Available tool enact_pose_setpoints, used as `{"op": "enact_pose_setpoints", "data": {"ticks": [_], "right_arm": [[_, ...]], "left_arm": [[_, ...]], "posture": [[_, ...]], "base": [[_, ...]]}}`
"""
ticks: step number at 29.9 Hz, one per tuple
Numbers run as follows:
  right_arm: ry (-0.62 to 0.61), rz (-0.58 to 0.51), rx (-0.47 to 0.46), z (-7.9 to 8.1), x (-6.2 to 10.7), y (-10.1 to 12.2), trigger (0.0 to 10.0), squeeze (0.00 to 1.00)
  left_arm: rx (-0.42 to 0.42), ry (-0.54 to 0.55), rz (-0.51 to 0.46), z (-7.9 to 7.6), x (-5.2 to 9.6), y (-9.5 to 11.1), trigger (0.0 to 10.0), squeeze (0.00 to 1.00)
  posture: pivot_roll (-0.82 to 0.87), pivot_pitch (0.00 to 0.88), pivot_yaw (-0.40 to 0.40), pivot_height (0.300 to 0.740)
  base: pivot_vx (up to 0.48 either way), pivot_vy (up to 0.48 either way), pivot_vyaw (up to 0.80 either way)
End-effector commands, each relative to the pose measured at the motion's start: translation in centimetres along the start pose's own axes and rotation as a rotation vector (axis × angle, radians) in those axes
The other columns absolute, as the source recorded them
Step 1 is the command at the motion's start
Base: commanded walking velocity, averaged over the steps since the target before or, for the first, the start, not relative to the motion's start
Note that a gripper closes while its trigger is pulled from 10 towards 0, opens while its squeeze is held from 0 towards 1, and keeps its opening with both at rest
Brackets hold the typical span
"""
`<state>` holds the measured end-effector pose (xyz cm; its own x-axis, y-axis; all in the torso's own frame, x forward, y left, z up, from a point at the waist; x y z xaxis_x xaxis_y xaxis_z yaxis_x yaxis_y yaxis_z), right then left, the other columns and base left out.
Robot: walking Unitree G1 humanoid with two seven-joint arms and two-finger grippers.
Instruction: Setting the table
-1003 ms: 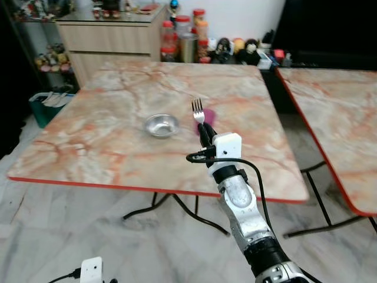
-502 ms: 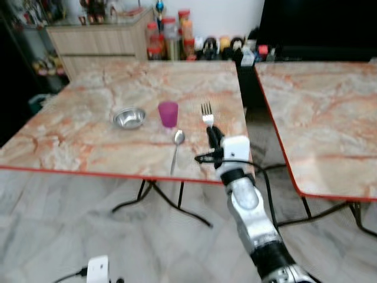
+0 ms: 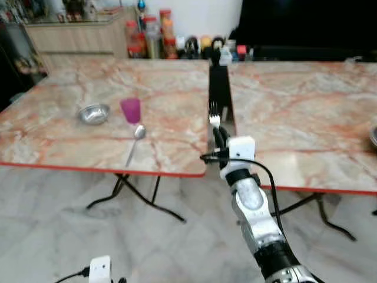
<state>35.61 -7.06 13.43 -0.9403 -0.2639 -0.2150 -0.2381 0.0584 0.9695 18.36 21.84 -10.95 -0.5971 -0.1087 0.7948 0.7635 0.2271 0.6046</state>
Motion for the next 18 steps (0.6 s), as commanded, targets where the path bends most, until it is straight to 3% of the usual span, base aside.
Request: {"op": "enact_pose_setpoints", "data": {"ticks": [1, 18], "right_arm": [[0.006, -0.026, 0.004, 0.14, -0.46, 0.82, 10.0, 0.00], [-0.002, -0.016, 0.015, -0.29, -0.36, 0.67, 10.0, 0.00]], "left_arm": [[0.000, 0.003, 0.004, 0.04, 0.02, -0.13, 10.0, 0.00], [0.003, -0.003, 0.011, -0.17, 0.06, -0.43, 10.0, 0.00]], "posture": [[0.00, 0.000, 0.022, 0.740], [-0.01, 0.000, 0.020, 0.740]], "base": [[0.000, -0.480, 0.00], [0.000, -0.480, 0.00]]}}
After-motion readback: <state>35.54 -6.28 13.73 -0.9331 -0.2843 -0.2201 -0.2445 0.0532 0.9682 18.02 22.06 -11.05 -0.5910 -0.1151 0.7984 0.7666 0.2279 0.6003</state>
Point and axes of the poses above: a point about 5 cm out from each wrist's last joint towards the gripper, its own x axis pointing back from the gripper into the wrist, its own y axis along the axis of the wrist's last joint, z = x × y, the point moved 3 cm from there along -x, pointing out of the wrist towards the gripper, and after that the axes turned 2 degrees about x, right-handed, at the moved point
